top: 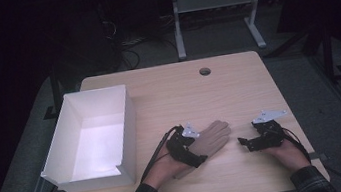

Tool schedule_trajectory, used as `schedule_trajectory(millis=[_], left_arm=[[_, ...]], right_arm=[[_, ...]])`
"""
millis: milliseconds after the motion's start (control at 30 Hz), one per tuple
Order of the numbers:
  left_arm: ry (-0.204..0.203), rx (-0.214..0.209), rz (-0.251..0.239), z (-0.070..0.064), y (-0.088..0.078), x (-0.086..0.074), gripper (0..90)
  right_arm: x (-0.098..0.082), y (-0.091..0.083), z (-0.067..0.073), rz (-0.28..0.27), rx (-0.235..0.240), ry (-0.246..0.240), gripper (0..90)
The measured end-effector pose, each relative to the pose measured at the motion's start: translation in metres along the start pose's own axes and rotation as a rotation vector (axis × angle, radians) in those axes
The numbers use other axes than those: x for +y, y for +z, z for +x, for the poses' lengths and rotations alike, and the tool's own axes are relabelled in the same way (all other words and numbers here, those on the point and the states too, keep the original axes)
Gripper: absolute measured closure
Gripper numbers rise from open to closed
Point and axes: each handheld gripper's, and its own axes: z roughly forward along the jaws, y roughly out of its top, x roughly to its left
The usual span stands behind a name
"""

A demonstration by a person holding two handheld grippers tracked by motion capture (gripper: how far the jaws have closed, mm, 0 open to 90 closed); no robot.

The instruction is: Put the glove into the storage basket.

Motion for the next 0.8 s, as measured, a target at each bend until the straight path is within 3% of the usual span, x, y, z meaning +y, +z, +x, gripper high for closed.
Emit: schedule_trajectory(millis=[67, 200, 400, 633, 800], left_arm=[[0.009, -0.01, -0.001, -0.001, -0.001, 0.0, 16.7], [0.029, -0.043, 0.007, -0.004, -0.005, 0.001, 34.2], [0.015, -0.099, 0.017, -0.007, -0.007, 0.004, 60.0], [-0.046, -0.124, 0.004, -0.005, -0.008, 0.002, 66.4], [-0.063, -0.125, -0.002, -0.004, -0.012, 0.004, 66.7]], right_arm=[[0.0, 0.0, 0.0, 0.0, 0.0, 0.0, 13.4], [0.0, 0.0, 0.0, -0.002, 0.0, 0.002, 13.4], [0.0, 0.0, 0.0, -0.002, 0.0, 0.002, 13.4], [0.0, 0.0, 0.001, -0.002, 0.0, 0.003, 13.4], [0.0, 0.0, 0.0, -0.002, -0.001, 0.002, 13.4]])
